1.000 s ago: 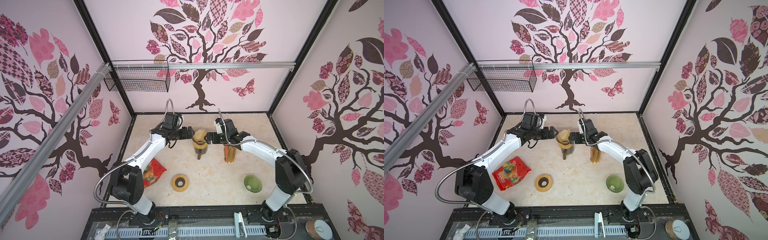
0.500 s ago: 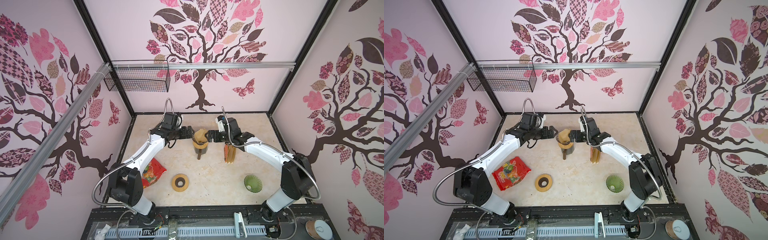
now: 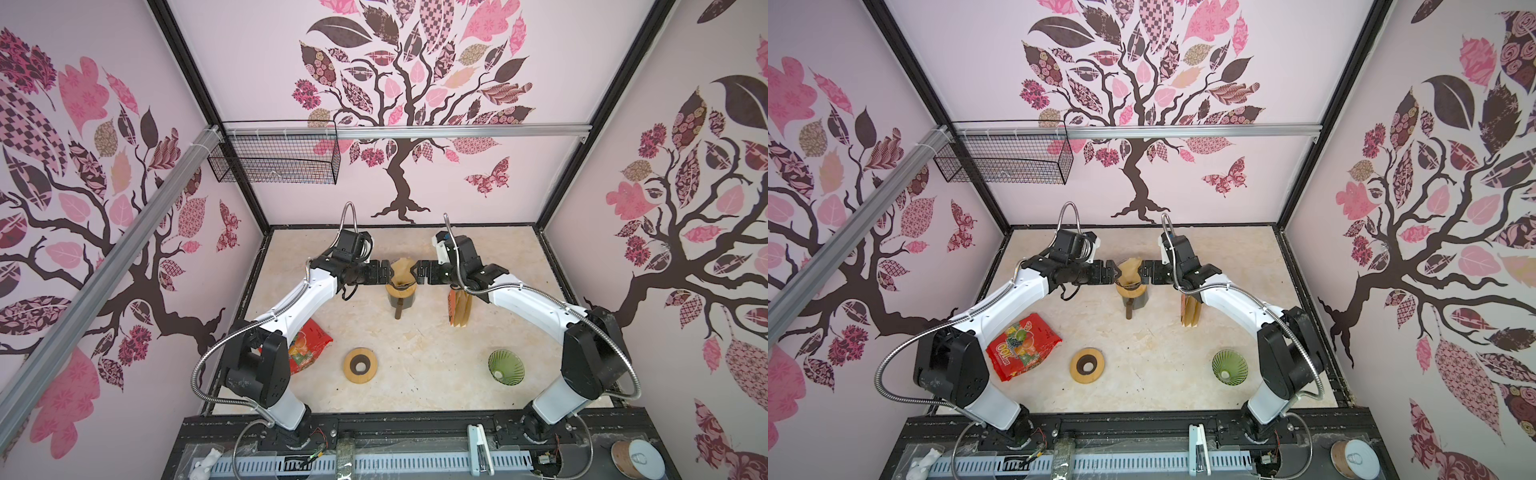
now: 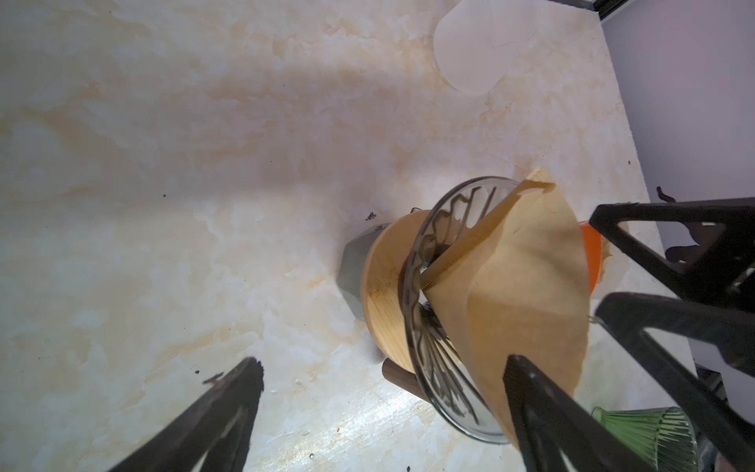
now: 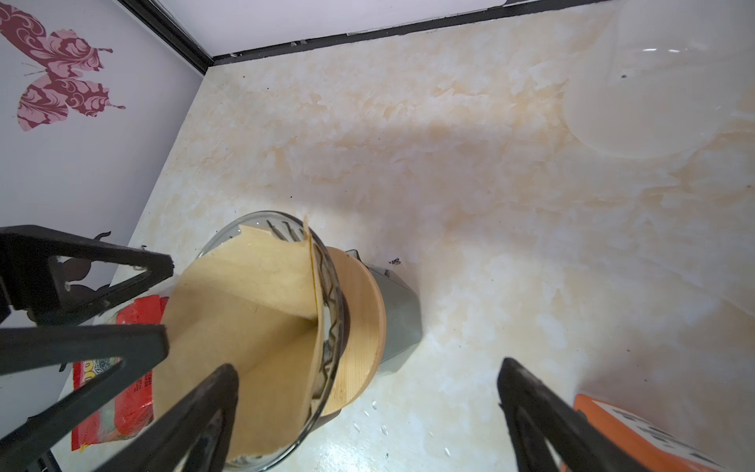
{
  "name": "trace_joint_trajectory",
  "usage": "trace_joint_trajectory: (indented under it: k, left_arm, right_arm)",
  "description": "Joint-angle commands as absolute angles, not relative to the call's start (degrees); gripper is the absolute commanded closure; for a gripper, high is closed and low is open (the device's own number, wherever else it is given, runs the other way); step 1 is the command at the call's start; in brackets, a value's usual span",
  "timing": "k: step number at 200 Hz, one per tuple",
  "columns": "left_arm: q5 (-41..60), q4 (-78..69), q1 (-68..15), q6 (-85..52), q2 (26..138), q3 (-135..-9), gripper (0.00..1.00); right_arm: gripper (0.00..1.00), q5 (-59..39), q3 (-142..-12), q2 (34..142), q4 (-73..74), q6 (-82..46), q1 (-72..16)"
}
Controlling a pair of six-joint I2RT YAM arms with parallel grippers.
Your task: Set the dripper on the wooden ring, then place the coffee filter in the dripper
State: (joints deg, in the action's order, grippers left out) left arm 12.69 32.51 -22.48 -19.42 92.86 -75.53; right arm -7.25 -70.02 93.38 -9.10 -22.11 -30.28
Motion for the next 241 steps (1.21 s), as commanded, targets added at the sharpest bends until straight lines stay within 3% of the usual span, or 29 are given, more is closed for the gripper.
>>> trace_joint_trajectory:
  k: [1, 119, 241]
  left_arm:
    - [10.75, 33.47, -22.32, -18.81, 94.12, -76.46, 0.04]
    - [12.0, 33.32, -20.91, -19.77, 95.52, -76.77, 0.04]
    - [16.83, 26.02, -20.04, -21.71, 88.1, -72.54, 0.04]
  right_arm:
    - [0.0, -6.39, -71.75, 94.2, -10.93, -22.07, -30.11]
    - [0.0, -6.5, -74.11, 97.87, -13.51, -22.07, -30.05]
    - [0.0, -8.15, -72.53, 96.06, -11.25, -21.98, -30.03]
